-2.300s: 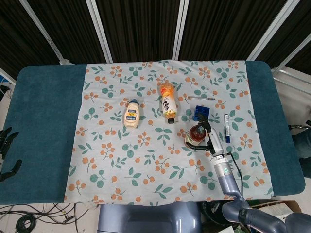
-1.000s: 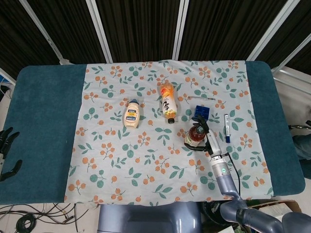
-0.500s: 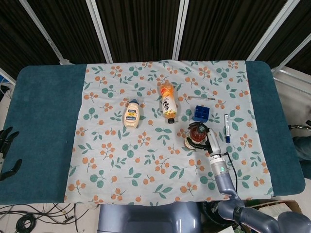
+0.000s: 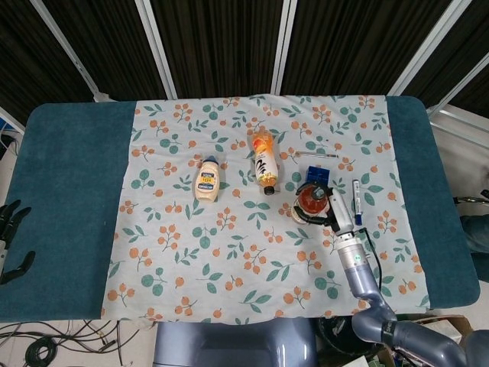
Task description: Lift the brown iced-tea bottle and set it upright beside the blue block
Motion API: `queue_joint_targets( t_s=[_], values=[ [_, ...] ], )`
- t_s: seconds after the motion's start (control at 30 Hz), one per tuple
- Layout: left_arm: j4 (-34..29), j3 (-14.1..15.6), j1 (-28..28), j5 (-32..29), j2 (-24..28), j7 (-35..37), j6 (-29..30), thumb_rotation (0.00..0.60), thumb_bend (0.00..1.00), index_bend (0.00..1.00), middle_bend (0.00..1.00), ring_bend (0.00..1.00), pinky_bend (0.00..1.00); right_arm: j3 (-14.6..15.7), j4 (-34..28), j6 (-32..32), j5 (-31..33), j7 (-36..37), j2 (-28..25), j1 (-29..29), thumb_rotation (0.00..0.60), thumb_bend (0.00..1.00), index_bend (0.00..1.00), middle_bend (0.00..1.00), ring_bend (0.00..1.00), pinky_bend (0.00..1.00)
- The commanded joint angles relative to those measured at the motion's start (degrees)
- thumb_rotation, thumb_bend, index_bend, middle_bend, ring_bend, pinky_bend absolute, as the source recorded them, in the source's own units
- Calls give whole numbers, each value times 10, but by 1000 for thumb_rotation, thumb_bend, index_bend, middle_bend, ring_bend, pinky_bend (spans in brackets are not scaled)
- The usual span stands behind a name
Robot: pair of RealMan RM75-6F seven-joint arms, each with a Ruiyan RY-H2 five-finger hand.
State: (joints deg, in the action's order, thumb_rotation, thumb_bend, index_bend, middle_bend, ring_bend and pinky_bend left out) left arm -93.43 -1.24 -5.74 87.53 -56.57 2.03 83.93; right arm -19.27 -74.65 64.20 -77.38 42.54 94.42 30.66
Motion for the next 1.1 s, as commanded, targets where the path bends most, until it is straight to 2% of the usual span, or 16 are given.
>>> queue_joint_targets(
  t_s=[0.03, 0.17, 0.33, 0.43, 0.53, 0.57, 0.67, 0.77, 0.9, 0.97, 1.03, 1.1],
  values=[
    [-1, 1, 0, 1, 0, 0, 0, 600, 366, 102, 0, 5, 46, -30, -81, -37, 28, -55, -72, 15, 600, 549, 487, 539, 577, 724],
    [-3, 1, 1, 2, 1, 0, 0, 600, 366, 102, 0, 6, 59, -59, -181, -77, 71, -104, -155, 20, 600, 549, 491, 540, 582, 723],
    [-6, 3, 1, 4, 2, -1, 1, 600, 366, 102, 0, 5, 64, -86, -276, -91, 115, -161, -225, 24, 600, 549, 492, 539, 582, 721],
    [-7, 4, 2, 5, 2, -3, 1, 600, 366, 102, 0, 5, 64, -110, -340, -106, 131, -115, -263, 16, 600, 549, 492, 538, 583, 721],
    [-8, 3, 2, 4, 1, -4, 2, 600, 366, 102, 0, 5, 64, -141, -395, -122, 124, -8, -292, -4, 600, 549, 493, 538, 583, 721],
    [-9, 3, 2, 4, 2, -5, 2, 600, 366, 102, 0, 5, 64, -154, -409, -132, 111, 49, -305, -14, 600, 549, 493, 538, 583, 721],
    [-9, 3, 2, 2, 2, -5, 1, 600, 366, 102, 0, 6, 64, -177, -421, -149, 70, 177, -327, -35, 600, 549, 493, 538, 583, 721],
    [-10, 3, 2, 2, 2, -5, 1, 600, 366, 102, 0, 5, 64, -193, -413, -138, 23, 306, -333, -56, 600, 549, 493, 538, 584, 721],
    [-10, 3, 2, 1, 3, -4, 2, 600, 366, 102, 0, 5, 64, -182, -377, -115, -38, 427, -330, -70, 600, 549, 493, 538, 584, 721],
    [-10, 3, 2, 1, 4, -3, 1, 600, 366, 102, 0, 6, 64, -167, -358, -114, -55, 455, -328, -69, 600, 549, 493, 538, 584, 723],
    [-9, 3, 2, 1, 4, -4, 0, 600, 366, 102, 0, 5, 64, -148, -338, -119, -69, 446, -327, -62, 600, 547, 497, 539, 586, 723],
    [-9, 3, 2, 1, 3, -4, 0, 600, 366, 102, 0, 5, 64, -125, -316, -135, -69, 380, -325, -52, 600, 545, 508, 542, 591, 724]
  ],
)
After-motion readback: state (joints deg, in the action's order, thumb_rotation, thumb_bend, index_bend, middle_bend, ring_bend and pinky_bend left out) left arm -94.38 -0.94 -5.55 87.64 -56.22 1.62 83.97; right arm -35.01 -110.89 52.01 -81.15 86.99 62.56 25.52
